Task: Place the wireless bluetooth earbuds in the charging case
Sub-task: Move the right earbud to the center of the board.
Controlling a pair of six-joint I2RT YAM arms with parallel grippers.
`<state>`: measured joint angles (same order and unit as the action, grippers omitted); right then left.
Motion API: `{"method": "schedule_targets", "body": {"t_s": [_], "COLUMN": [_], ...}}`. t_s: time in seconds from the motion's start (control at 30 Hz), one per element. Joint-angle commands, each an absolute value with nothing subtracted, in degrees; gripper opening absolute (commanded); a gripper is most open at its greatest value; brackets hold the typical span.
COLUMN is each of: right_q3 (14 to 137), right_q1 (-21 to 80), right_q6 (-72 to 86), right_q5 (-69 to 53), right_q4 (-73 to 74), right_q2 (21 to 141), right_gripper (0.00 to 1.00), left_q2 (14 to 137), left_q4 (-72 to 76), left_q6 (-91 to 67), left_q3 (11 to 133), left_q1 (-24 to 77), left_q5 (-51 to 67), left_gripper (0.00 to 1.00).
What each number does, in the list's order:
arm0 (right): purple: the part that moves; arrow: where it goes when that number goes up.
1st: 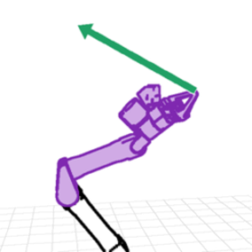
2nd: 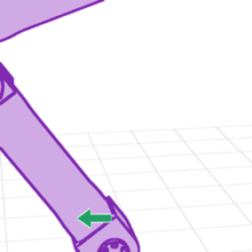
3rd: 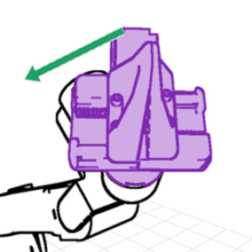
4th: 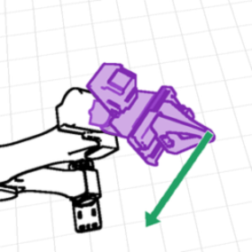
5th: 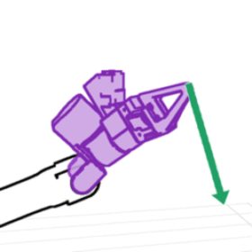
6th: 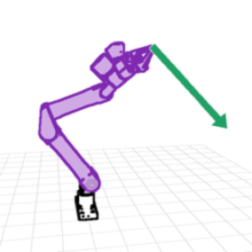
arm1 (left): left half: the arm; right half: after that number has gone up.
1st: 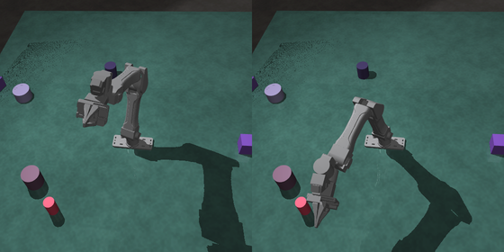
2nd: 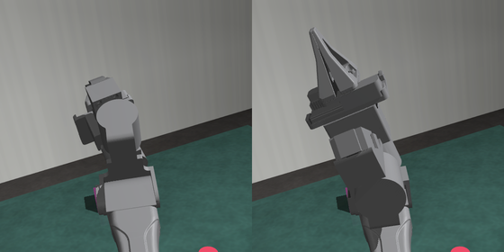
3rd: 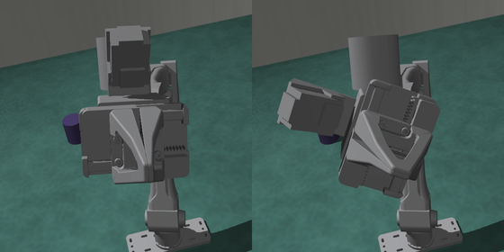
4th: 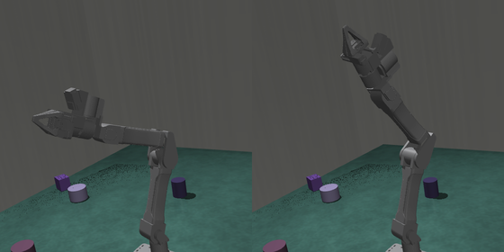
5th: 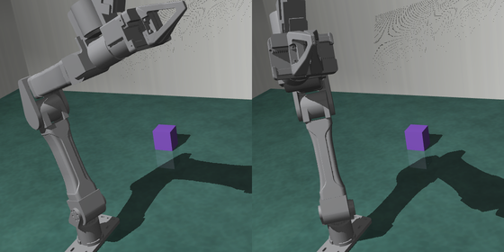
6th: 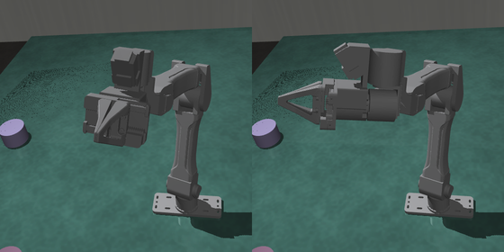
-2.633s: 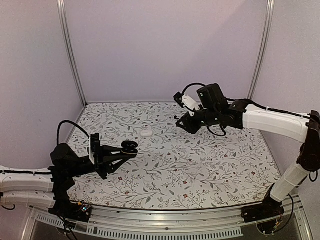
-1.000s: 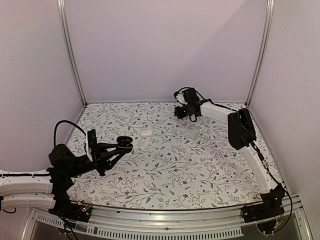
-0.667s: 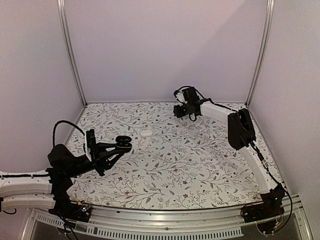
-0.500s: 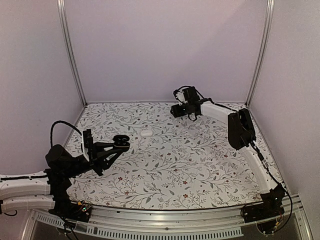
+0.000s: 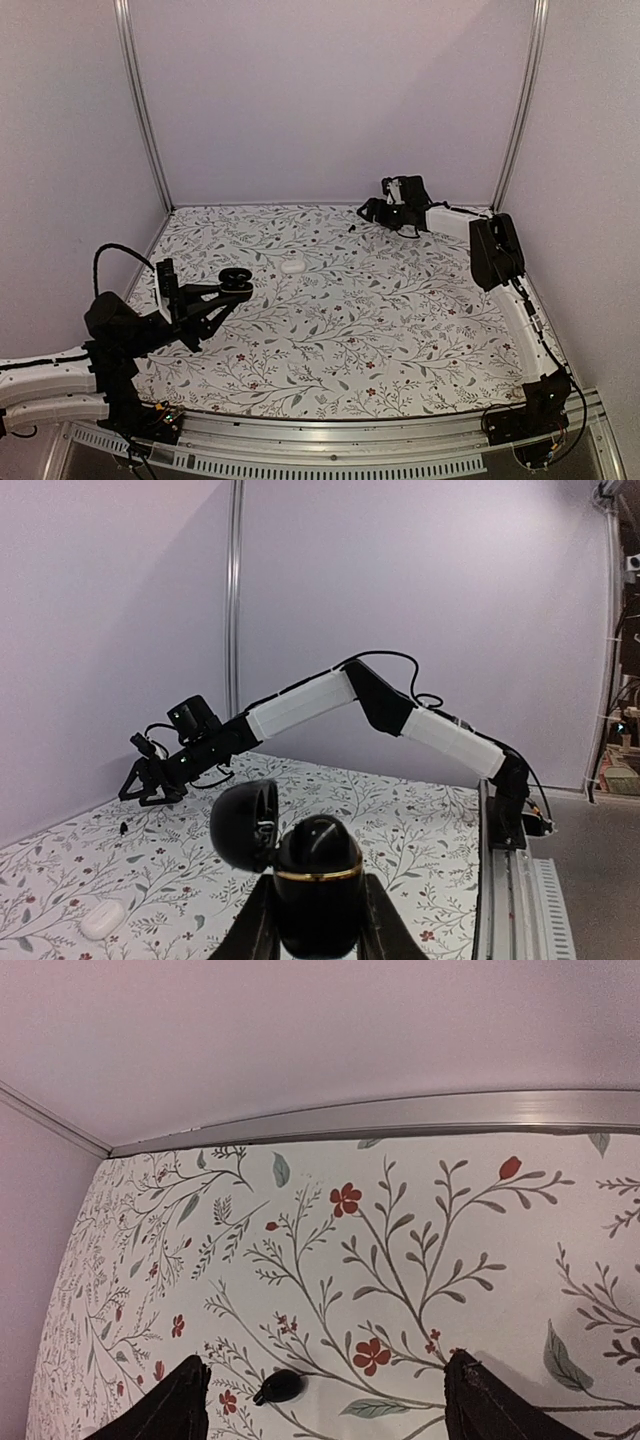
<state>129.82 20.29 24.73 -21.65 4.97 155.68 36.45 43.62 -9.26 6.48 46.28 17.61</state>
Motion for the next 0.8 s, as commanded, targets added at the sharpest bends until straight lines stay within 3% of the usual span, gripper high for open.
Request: {"method": "schedule_targets", "body": {"t_s": [0.0,0.47,0.77], "right_q3": [130.66,137.93,139.07], "right_q1": [21.17,22.43,23.1], "right_q6": [29.81,33.14,30.77], "right_q5": [-28.24,-33.38,-37.14], "right_q4": [0.52,2.37,5.27], "right_q2": [158.5,164.46,165.14], "right_gripper": [0.8,0.75,0.65], "left_q2": [35.62,33.43,30.5], "left_q4": [42.84,41.15,39.33], "left_q6": [-9.1,-9.57,-10.54], "left_q3": [5.6,5.49,5.19], "left_q1": [45.48,45.46,45.46], "left_q5": [17.09,16.17,15.78], "left_gripper": [0.0,0.0,0.0]}}
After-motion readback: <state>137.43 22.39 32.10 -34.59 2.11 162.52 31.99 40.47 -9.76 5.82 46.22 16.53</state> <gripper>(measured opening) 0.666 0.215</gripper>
